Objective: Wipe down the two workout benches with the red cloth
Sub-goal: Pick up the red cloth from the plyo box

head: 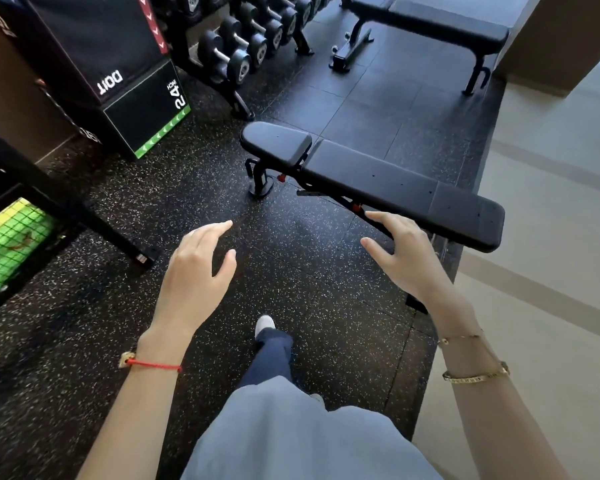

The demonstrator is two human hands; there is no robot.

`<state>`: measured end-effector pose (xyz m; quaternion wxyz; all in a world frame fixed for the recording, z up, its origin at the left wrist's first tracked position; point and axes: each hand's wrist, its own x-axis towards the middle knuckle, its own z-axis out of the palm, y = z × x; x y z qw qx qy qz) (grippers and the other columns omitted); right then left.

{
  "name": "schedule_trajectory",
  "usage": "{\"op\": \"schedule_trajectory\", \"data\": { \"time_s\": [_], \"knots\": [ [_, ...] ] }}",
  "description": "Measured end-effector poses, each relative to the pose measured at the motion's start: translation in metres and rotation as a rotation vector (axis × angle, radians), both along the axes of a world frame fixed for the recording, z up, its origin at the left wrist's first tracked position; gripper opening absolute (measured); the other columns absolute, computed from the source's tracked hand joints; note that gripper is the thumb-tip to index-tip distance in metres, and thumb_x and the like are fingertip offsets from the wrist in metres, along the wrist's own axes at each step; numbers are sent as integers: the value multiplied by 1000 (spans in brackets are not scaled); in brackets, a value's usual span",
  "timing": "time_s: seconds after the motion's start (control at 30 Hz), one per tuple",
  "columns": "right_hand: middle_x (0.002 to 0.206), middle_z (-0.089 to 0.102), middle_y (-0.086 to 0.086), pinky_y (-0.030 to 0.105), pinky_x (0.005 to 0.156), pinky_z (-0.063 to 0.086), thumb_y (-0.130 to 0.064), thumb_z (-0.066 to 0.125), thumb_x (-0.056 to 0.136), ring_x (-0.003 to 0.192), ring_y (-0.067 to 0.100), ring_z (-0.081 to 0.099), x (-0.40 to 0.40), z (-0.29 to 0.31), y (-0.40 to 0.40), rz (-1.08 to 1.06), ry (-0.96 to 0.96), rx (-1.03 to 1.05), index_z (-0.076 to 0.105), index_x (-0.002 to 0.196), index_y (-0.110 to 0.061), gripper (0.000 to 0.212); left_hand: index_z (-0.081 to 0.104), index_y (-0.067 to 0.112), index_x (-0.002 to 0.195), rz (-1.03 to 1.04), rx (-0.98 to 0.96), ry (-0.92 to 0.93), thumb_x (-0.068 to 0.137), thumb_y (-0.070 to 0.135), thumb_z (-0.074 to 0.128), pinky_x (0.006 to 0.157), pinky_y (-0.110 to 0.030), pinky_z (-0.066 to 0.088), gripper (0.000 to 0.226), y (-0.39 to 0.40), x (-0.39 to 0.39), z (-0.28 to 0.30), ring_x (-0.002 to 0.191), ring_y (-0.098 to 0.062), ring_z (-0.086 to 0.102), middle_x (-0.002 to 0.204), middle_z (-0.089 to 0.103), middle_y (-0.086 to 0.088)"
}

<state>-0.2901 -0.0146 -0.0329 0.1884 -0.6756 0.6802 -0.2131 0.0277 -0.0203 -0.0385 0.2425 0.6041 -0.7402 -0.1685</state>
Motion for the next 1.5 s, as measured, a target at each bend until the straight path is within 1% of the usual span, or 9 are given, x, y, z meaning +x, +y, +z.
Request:
{"op": "schedule_trajectory", "data": {
  "time_s": [0.1,0.23,0.5,0.6,0.7,0.97,1.2,1.33,1.5],
  "knots": [
    [139,55,-2,33,114,31,-32,61,94,134,16,43,16,-4,-37,41,1,2,51,138,-20,46,51,14,140,43,19,-10,97,20,56,114,-36,36,44,-28,15,-7,133,-17,44,139,55,-5],
    [137,56,-3,33,112,33,-32,61,94,132,16,44,47,-8,-106,95,8,13,52,137,-20,45,51,15,140,98,36,8,97,21,55,114,-36,36,44,-79,42,-11,133,-17,44,139,55,-4],
    [131,59,-4,28,106,34,-31,61,94,127,15,48,147,-1,-265,171,-48,12,54,134,-22,43,51,15,140,156,30,-1,97,20,55,113,-37,37,43,-208,121,2,132,-17,45,139,56,-3],
    [130,60,-4,30,105,37,-30,61,94,126,16,49,183,1,-320,207,-68,12,54,134,-22,41,51,15,140,182,20,-9,97,20,55,114,-36,36,43,-254,150,8,133,-16,44,139,55,-2],
    [133,59,-3,34,109,36,-30,60,94,129,18,47,212,1,-367,248,-57,23,53,135,-21,43,51,15,140,214,18,-18,97,20,55,114,-35,35,43,-295,175,13,133,-15,44,139,55,-2],
    [136,57,-2,35,109,34,-32,59,94,131,19,46,276,-15,-497,351,-33,53,53,136,-21,43,51,17,140,342,33,-6,97,21,55,113,-39,38,43,-404,240,4,131,-17,46,139,56,-2],
    [134,57,-3,22,102,28,-32,60,94,129,17,46,339,-29,-656,445,-45,61,52,136,-22,44,51,22,139,424,44,-8,98,23,55,112,-37,39,42,-536,288,-7,131,-14,45,139,55,2],
    [135,57,-4,23,103,28,-31,60,94,130,17,45,378,-19,-760,497,-63,40,53,136,-20,44,51,22,140,459,39,-28,98,24,54,111,-28,33,42,-627,318,3,131,-12,45,139,55,3],
    [136,56,-4,30,110,32,-31,59,95,131,15,45,436,-2,-869,579,-86,11,52,137,-21,44,51,23,140,534,-8,-16,98,24,54,111,-29,35,42,-719,361,17,132,-11,45,139,55,4]
  ]
}}
